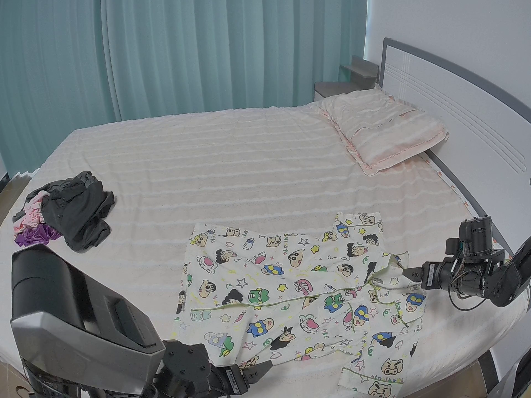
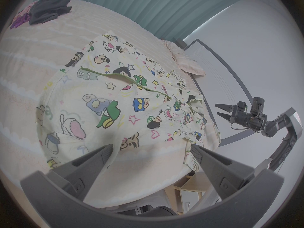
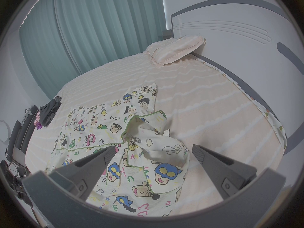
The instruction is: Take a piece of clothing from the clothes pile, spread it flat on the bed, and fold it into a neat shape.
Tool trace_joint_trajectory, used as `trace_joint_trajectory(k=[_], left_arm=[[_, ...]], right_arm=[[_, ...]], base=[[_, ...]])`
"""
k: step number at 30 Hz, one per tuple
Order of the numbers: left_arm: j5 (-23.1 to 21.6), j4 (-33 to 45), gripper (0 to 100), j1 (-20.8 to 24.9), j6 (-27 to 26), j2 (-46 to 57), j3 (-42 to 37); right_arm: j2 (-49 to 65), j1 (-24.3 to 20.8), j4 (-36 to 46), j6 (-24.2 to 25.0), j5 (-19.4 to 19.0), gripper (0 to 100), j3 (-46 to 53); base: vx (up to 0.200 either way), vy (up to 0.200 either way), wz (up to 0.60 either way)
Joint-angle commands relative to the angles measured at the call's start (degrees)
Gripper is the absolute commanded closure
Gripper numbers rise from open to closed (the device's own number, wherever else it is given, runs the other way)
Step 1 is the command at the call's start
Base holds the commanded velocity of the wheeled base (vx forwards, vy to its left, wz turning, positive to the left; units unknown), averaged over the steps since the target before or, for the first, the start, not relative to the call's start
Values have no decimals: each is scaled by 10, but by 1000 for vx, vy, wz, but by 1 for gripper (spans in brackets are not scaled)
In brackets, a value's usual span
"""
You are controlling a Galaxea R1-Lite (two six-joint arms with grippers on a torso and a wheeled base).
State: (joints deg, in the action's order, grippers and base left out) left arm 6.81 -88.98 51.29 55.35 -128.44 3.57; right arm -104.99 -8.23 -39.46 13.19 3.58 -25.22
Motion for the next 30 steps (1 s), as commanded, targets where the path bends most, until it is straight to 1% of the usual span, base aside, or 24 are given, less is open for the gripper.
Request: trace_joint_trajectory(k=[1, 5, 10, 16, 22, 27, 30], left_arm=[[-8, -10, 0, 22, -3, -24, -14], [-6, -10, 0, 29, -26, -73, -15], [-5, -10, 0, 47, -29, -73, -23], [0, -10, 0, 47, -30, -61, -24], [7, -10, 0, 30, -26, 6, -32], [21, -10, 0, -6, -23, 72, -34], [21, -10, 0, -15, -16, 89, -34]], right_arm=[[-1, 0, 0, 0, 0, 0, 0], [-1, 0, 0, 0, 0, 0, 0], [-2, 0, 0, 0, 0, 0, 0], [-2, 1, 0, 0, 0, 0, 0], [-2, 1, 0, 0, 0, 0, 0], [-1, 1, 0, 0, 0, 0, 0], [-2, 1, 0, 0, 0, 0, 0]], base=[[0, 0, 0], [0, 0, 0], [0, 0, 0], [0, 0, 0], [0, 0, 0], [0, 0, 0], [0, 0, 0]])
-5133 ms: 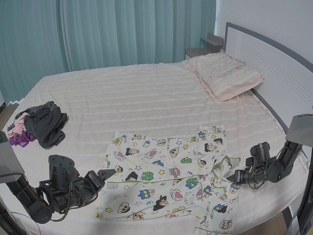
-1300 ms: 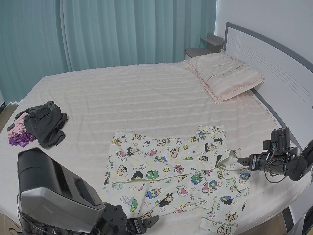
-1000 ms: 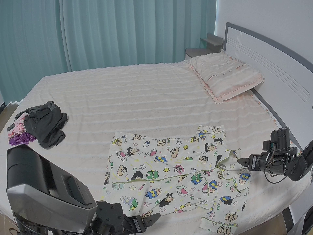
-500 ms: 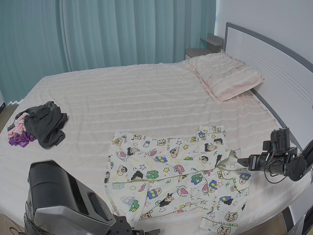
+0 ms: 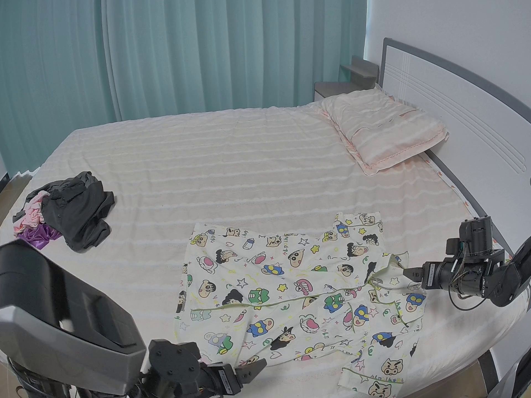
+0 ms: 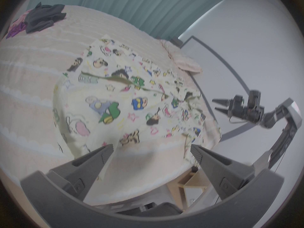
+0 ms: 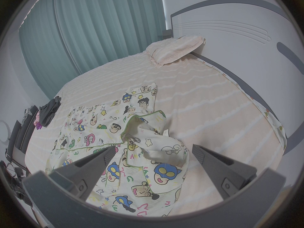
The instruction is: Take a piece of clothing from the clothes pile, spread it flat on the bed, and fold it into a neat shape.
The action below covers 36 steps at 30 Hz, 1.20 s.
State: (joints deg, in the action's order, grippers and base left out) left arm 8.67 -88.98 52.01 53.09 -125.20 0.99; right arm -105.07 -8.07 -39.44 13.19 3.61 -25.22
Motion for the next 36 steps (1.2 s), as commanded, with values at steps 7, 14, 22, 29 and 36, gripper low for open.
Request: trace_joint_trajectory(k=[7, 14, 22, 29, 36], left_arm=[[3, -9, 0, -76, 50, 56, -9], [2, -9, 0, -81, 86, -22, -9], [-2, -7, 0, -80, 94, -43, -9], [-3, -5, 0, -72, 97, -50, -9], [-2, 4, 0, -51, 98, -69, -9]], right_arm=[[0, 0, 0, 0, 0, 0, 1], [3, -2, 0, 1, 0, 0, 3], [4, -6, 0, 10, -1, 0, 3], [17, -9, 0, 51, -1, 0, 3], [21, -8, 0, 51, -1, 0, 3]], base=[[0, 0, 0], [0, 0, 0], [0, 0, 0], [0, 0, 0], [0, 0, 0]])
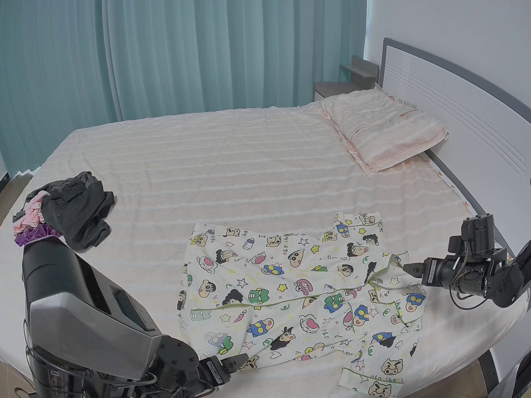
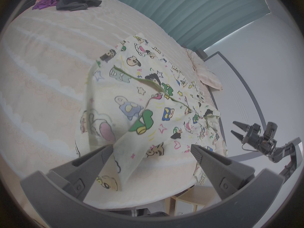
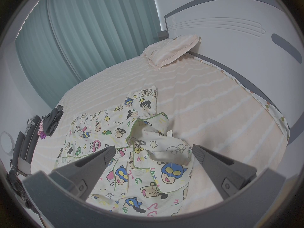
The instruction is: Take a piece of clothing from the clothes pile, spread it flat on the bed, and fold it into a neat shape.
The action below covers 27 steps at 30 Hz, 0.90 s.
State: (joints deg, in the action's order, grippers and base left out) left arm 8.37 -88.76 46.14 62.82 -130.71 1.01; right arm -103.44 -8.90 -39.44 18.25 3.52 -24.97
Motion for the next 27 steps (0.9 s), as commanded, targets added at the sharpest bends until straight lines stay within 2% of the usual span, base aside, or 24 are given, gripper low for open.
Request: trace_joint_trajectory(k=[1, 10, 11, 23, 27], left_arm=[[2, 3, 0, 10, 0, -15, -10], [8, 2, 0, -1, 3, -16, -9], [8, 2, 100, -4, 3, -16, -9], [9, 3, 100, -50, 1, -10, -9], [17, -2, 100, -74, -27, 16, -8]], right_arm=[[4, 0, 0, 0, 0, 0, 1], [7, -6, 0, -1, 0, 0, 3], [7, -6, 0, -1, 0, 0, 3], [9, -5, 0, -1, 1, 0, 3], [17, -6, 0, -1, 0, 0, 5]], base=[[0, 0, 0], [0, 0, 0], [0, 0, 0], [0, 0, 0], [0, 0, 0]])
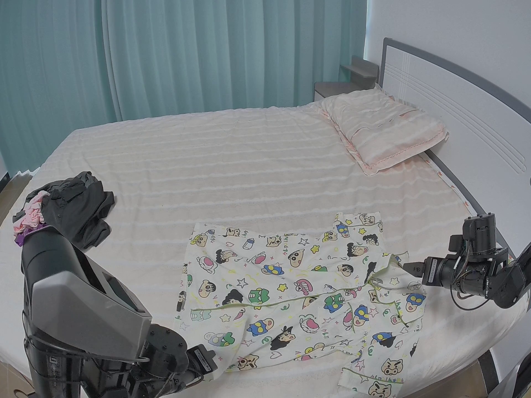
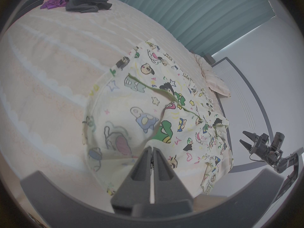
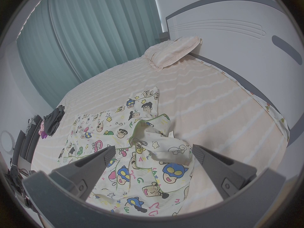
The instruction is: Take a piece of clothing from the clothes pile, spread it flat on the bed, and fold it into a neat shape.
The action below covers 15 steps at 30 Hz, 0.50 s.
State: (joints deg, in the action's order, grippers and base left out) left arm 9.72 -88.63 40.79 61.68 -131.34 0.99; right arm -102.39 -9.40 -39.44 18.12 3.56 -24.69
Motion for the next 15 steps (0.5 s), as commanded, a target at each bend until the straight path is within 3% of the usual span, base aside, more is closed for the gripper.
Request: trace_joint_trajectory(k=[1, 10, 15], left_arm=[[4, -4, 100, -29, -29, 29, -8], [-4, -5, 100, -115, -147, 69, -5], [-41, -14, 100, -156, -193, 69, 2]], right_arm=[[9, -1, 0, -1, 0, 0, 3], [17, -1, 1, -1, 0, 0, 4], [18, -1, 1, -1, 0, 0, 4]], base=[[0, 0, 0], [0, 0, 0], [0, 0, 0]])
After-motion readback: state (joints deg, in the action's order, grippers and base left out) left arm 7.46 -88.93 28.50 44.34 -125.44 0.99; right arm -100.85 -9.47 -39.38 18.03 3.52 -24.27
